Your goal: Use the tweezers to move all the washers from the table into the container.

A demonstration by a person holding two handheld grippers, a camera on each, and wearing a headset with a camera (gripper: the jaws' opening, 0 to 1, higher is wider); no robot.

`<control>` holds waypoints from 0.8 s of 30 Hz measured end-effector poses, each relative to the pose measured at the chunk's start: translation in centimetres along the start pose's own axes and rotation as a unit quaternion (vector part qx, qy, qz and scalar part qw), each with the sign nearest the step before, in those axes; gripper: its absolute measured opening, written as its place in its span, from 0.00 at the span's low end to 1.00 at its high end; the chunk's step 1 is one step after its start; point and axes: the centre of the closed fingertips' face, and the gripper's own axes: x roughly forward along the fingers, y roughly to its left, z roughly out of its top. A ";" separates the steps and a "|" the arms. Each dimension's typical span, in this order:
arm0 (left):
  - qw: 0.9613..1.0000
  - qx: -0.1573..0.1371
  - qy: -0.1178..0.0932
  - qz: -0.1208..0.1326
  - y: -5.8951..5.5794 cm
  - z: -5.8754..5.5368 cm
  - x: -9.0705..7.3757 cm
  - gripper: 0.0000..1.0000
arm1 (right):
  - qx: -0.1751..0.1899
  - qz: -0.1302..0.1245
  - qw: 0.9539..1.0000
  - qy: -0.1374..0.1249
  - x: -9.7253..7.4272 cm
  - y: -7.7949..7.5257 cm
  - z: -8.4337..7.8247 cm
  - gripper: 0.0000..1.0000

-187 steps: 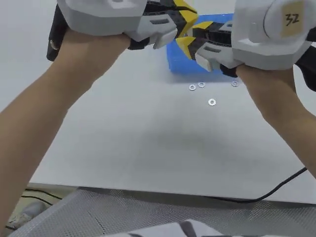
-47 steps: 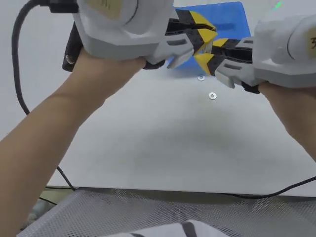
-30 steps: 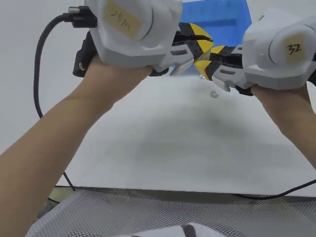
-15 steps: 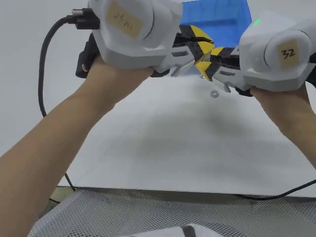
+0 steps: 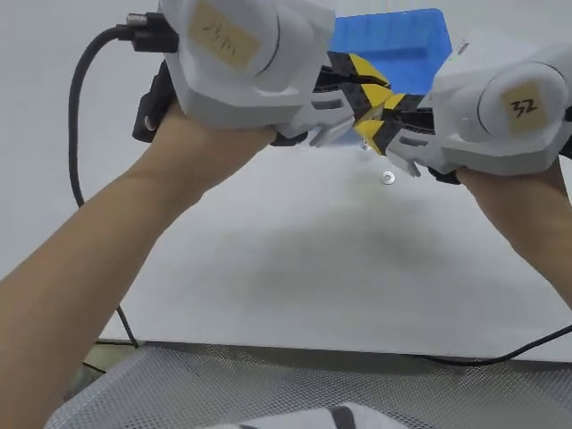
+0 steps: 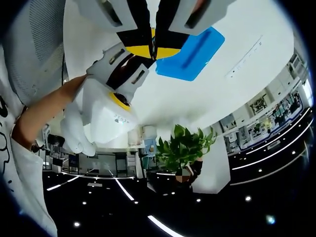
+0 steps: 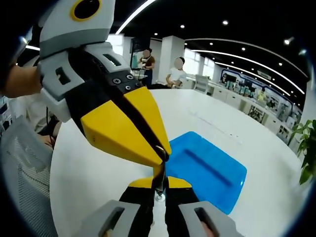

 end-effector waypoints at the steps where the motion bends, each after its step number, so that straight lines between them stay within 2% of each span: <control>1: 1.000 0.003 -0.001 0.001 0.0 0.3 -0.2 0.00 | -0.001 -0.002 1.000 -0.003 -0.2 -0.1 0.4 0.03; 5: 1.000 0.018 -0.013 0.014 0.3 2.1 -1.1 0.00 | -0.006 -0.016 1.000 -0.022 -1.0 -0.7 2.1 0.03; 13: 0.998 0.037 -0.031 0.039 2.0 4.0 -1.6 0.00 | -0.018 -0.039 0.998 -0.050 -1.3 -2.3 4.7 0.03; 17: 0.998 0.034 -0.028 0.051 3.0 3.5 -1.0 0.00 | -0.023 -0.045 0.997 -0.050 -0.6 -2.9 4.6 0.03; 21: 0.997 0.030 -0.021 0.065 3.9 2.5 0.1 0.00 | -0.024 -0.052 0.997 -0.044 0.8 -3.8 3.8 0.03; 24: 0.997 0.021 -0.015 0.070 4.3 1.5 0.7 0.00 | -0.008 -0.050 0.998 -0.038 1.8 -4.1 2.8 0.03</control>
